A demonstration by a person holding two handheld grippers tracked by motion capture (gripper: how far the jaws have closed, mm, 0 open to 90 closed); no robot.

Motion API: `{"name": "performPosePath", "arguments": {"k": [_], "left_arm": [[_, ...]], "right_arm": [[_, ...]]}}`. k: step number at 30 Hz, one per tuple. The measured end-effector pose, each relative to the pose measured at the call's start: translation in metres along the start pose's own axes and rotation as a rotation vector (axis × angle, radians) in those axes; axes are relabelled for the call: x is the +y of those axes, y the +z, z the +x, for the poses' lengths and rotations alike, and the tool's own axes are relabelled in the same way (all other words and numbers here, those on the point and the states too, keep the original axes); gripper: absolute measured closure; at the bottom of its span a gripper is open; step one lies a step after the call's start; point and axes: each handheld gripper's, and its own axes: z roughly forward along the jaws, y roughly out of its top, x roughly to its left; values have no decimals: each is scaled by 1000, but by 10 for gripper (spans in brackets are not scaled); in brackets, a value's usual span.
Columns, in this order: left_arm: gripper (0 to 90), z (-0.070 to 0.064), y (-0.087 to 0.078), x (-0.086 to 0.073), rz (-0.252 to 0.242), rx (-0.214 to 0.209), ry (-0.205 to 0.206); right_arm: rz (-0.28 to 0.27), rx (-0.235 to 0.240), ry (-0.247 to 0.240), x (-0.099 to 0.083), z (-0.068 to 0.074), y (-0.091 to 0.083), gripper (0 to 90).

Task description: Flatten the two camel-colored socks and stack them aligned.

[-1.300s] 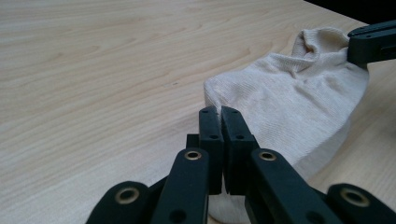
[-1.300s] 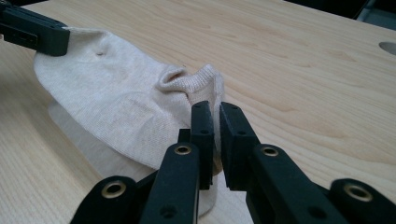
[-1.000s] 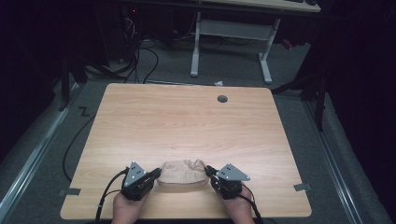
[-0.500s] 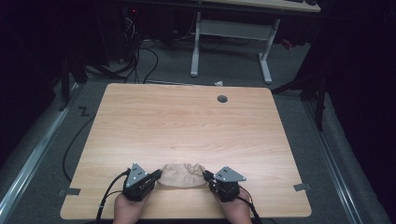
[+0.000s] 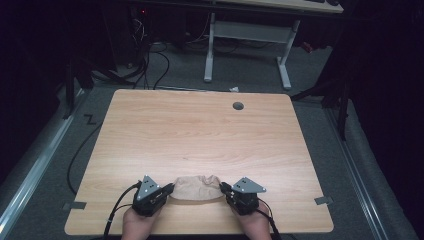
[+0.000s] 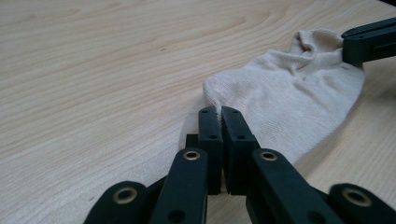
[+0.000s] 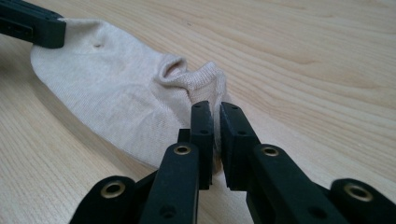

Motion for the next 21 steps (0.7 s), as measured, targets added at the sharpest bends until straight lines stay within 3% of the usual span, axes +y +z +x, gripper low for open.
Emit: {"name": "performPosePath", "arguments": {"k": [5, 9, 21], "left_arm": [[875, -2, 1, 0, 11, 27, 13], [875, -4, 5, 1, 58, 38, 40], [845, -3, 8, 2, 87, 60, 18]], "right_arm": [[23, 0, -6, -1, 0, 4, 848], [43, 4, 2, -2, -1, 7, 846], [69, 12, 18, -1, -3, 9, 813]]}}
